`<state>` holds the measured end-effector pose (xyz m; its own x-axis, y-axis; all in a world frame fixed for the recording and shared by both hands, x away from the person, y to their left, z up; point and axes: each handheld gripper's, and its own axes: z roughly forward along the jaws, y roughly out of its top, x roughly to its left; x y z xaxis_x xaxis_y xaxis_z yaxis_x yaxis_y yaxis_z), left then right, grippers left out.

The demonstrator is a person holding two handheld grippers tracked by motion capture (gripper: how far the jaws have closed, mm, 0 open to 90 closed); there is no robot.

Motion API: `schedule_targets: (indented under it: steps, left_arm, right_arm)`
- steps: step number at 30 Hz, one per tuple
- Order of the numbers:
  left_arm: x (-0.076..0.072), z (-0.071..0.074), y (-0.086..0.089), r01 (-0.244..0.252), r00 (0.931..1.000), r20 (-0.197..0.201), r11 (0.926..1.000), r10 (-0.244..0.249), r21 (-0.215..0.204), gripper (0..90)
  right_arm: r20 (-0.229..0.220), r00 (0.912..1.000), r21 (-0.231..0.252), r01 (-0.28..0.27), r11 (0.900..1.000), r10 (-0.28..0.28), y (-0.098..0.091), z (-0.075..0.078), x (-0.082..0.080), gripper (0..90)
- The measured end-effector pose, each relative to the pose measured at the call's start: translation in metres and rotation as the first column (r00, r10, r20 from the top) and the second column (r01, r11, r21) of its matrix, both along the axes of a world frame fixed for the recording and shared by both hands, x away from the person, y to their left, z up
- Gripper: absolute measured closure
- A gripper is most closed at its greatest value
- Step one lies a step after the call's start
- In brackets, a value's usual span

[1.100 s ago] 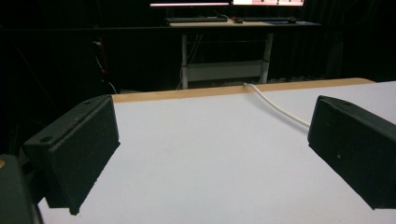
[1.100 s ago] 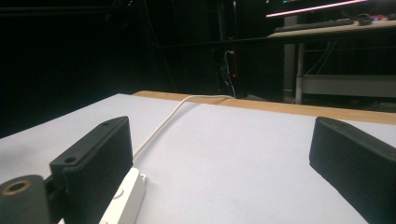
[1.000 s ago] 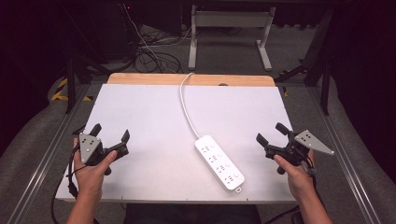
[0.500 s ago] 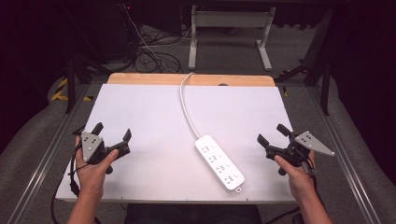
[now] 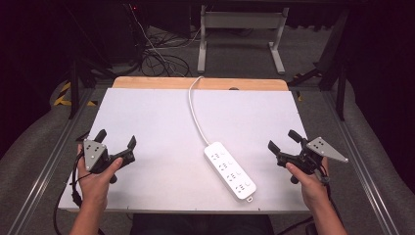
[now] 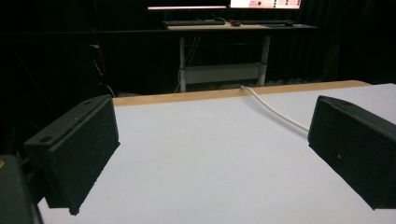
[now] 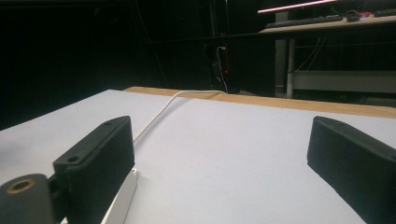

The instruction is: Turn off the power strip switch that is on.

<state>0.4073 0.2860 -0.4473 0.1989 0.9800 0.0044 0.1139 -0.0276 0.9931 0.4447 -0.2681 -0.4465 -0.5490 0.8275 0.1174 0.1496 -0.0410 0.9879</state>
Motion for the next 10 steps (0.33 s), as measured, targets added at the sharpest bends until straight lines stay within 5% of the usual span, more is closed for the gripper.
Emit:
schedule_targets:
  steps: [10]
  left_arm:
    - [0.0046, -0.0012, 0.0002, 0.004, 0.9999, -0.013, 1.0, -0.004, -0.002, 2.7]
  right_arm:
    - [-0.011, 0.9999, 0.008, 0.008, 0.9999, -0.008, -0.003, -0.0017, -0.0002, 8.3]
